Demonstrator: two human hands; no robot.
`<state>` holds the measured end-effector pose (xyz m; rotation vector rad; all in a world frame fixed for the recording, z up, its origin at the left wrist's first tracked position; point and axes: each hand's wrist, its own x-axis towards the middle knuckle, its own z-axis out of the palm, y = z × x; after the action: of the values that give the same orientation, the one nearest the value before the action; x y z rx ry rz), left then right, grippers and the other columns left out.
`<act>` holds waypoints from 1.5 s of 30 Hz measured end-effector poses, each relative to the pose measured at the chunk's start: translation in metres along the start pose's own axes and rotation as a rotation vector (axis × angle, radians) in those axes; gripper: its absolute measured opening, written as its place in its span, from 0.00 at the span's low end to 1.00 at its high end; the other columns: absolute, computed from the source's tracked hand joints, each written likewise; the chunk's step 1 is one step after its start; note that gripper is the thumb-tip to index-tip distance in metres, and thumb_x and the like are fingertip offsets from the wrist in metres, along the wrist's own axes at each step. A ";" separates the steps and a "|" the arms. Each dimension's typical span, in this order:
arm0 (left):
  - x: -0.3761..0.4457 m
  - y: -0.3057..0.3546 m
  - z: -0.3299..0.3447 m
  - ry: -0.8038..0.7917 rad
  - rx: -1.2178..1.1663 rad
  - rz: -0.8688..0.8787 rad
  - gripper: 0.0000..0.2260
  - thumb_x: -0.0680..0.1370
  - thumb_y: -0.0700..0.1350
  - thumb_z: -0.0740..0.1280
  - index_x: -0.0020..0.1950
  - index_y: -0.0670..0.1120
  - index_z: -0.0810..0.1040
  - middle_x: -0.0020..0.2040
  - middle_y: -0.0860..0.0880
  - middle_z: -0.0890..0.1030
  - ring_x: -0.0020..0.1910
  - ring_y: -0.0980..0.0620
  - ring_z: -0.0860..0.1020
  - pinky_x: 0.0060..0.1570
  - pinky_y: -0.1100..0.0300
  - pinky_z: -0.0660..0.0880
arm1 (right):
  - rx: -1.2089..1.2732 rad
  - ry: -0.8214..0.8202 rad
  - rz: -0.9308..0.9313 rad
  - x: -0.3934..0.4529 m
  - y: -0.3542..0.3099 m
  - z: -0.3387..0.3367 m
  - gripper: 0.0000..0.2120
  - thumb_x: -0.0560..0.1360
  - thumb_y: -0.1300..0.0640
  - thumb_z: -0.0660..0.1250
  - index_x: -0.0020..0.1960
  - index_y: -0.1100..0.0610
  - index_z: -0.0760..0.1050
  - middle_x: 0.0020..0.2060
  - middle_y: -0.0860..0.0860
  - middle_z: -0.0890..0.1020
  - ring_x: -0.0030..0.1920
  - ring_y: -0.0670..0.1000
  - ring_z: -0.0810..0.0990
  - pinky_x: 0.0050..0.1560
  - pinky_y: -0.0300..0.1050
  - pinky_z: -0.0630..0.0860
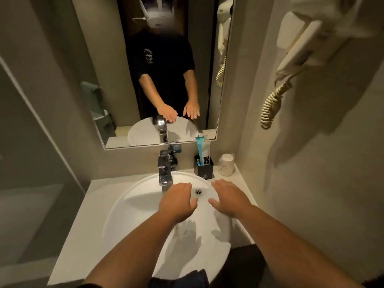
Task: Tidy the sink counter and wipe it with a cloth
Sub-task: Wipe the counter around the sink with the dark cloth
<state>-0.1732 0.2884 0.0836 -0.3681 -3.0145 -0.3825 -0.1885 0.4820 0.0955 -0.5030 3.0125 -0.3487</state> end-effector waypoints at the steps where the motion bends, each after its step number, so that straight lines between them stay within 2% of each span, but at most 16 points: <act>1: -0.011 0.002 -0.002 0.020 0.005 -0.010 0.18 0.77 0.56 0.59 0.62 0.47 0.71 0.61 0.47 0.76 0.58 0.47 0.72 0.58 0.53 0.71 | 0.007 -0.001 0.004 -0.009 -0.005 0.000 0.27 0.74 0.41 0.63 0.70 0.51 0.65 0.68 0.50 0.72 0.67 0.53 0.70 0.68 0.50 0.66; 4: -0.048 0.009 -0.004 0.054 0.011 -0.050 0.18 0.76 0.57 0.59 0.61 0.48 0.72 0.59 0.48 0.77 0.57 0.48 0.74 0.55 0.53 0.74 | 0.006 -0.003 0.003 -0.039 -0.019 0.005 0.28 0.74 0.40 0.65 0.70 0.49 0.65 0.67 0.49 0.74 0.65 0.52 0.73 0.66 0.50 0.69; 8: -0.105 0.024 -0.014 0.080 0.003 -0.126 0.17 0.76 0.58 0.59 0.58 0.49 0.74 0.55 0.49 0.79 0.54 0.47 0.76 0.54 0.52 0.76 | -0.001 -0.030 -0.079 -0.080 -0.031 0.013 0.29 0.74 0.40 0.64 0.71 0.49 0.64 0.69 0.49 0.72 0.67 0.53 0.72 0.68 0.51 0.67; 11: -0.143 0.033 -0.017 0.052 0.044 -0.143 0.18 0.76 0.59 0.58 0.59 0.49 0.73 0.56 0.49 0.79 0.53 0.48 0.76 0.54 0.51 0.75 | 0.005 -0.082 -0.132 -0.107 -0.041 0.021 0.30 0.75 0.39 0.61 0.73 0.51 0.62 0.72 0.50 0.69 0.69 0.54 0.68 0.70 0.52 0.64; 14: -0.170 0.036 -0.022 0.011 0.074 -0.164 0.21 0.76 0.59 0.58 0.63 0.49 0.72 0.60 0.48 0.79 0.56 0.47 0.76 0.57 0.51 0.74 | 0.026 -0.120 -0.165 -0.127 -0.052 0.025 0.29 0.76 0.40 0.61 0.73 0.51 0.62 0.72 0.50 0.68 0.70 0.54 0.68 0.70 0.53 0.63; 19: -0.202 0.027 -0.012 -0.131 0.087 -0.206 0.21 0.78 0.57 0.60 0.67 0.47 0.69 0.63 0.46 0.76 0.59 0.47 0.74 0.59 0.52 0.72 | 0.045 -0.207 -0.235 -0.147 -0.060 0.047 0.28 0.76 0.42 0.62 0.72 0.51 0.63 0.71 0.51 0.69 0.69 0.54 0.68 0.71 0.52 0.64; 23: -0.214 0.016 0.010 -0.259 0.022 -0.138 0.23 0.77 0.57 0.62 0.67 0.46 0.69 0.64 0.45 0.75 0.60 0.46 0.73 0.61 0.52 0.71 | 0.069 -0.286 -0.280 -0.153 -0.066 0.078 0.27 0.73 0.40 0.64 0.68 0.51 0.68 0.64 0.50 0.76 0.61 0.52 0.74 0.65 0.50 0.71; 27: -0.215 0.009 0.036 -0.355 0.046 -0.030 0.19 0.72 0.59 0.68 0.57 0.50 0.71 0.53 0.48 0.77 0.47 0.50 0.74 0.52 0.54 0.73 | 0.050 -0.318 -0.345 -0.153 -0.070 0.106 0.19 0.70 0.40 0.66 0.58 0.46 0.72 0.52 0.48 0.81 0.48 0.48 0.76 0.55 0.45 0.74; 31: -0.212 0.006 0.058 -0.343 0.087 0.021 0.17 0.72 0.56 0.69 0.56 0.50 0.72 0.52 0.49 0.79 0.47 0.49 0.76 0.53 0.53 0.73 | 0.038 -0.236 -0.349 -0.152 -0.069 0.122 0.15 0.72 0.44 0.67 0.57 0.46 0.73 0.53 0.48 0.81 0.49 0.50 0.77 0.59 0.49 0.72; 34: -0.211 0.002 0.066 -0.296 0.073 -0.016 0.14 0.73 0.56 0.69 0.56 0.52 0.74 0.51 0.50 0.82 0.46 0.49 0.79 0.50 0.52 0.78 | 0.057 -0.201 -0.329 -0.152 -0.069 0.124 0.15 0.73 0.46 0.68 0.59 0.47 0.74 0.53 0.49 0.81 0.51 0.51 0.77 0.56 0.47 0.72; 37: -0.213 0.001 0.066 -0.285 0.082 -0.035 0.14 0.73 0.54 0.69 0.57 0.52 0.75 0.51 0.50 0.82 0.47 0.49 0.80 0.48 0.50 0.79 | 0.083 -0.206 -0.320 -0.153 -0.067 0.120 0.15 0.74 0.49 0.68 0.60 0.48 0.75 0.53 0.49 0.82 0.51 0.51 0.77 0.54 0.45 0.71; 40: -0.217 0.003 0.061 -0.245 0.109 -0.028 0.11 0.76 0.53 0.68 0.54 0.51 0.75 0.48 0.50 0.81 0.44 0.50 0.78 0.46 0.54 0.78 | 0.093 -0.226 -0.325 -0.155 -0.071 0.109 0.11 0.75 0.51 0.67 0.58 0.49 0.77 0.50 0.49 0.82 0.48 0.50 0.78 0.56 0.45 0.74; 45: -0.222 0.008 0.033 -0.227 0.018 -0.038 0.06 0.78 0.49 0.64 0.53 0.49 0.74 0.46 0.48 0.80 0.42 0.49 0.76 0.44 0.55 0.75 | 0.211 -0.295 -0.292 -0.152 -0.076 0.077 0.10 0.75 0.54 0.66 0.56 0.50 0.77 0.50 0.50 0.82 0.47 0.49 0.77 0.46 0.40 0.68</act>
<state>0.0424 0.2536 0.0296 -0.3778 -3.2477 -0.3376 -0.0129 0.4456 0.0427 -0.8879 2.5833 -0.5479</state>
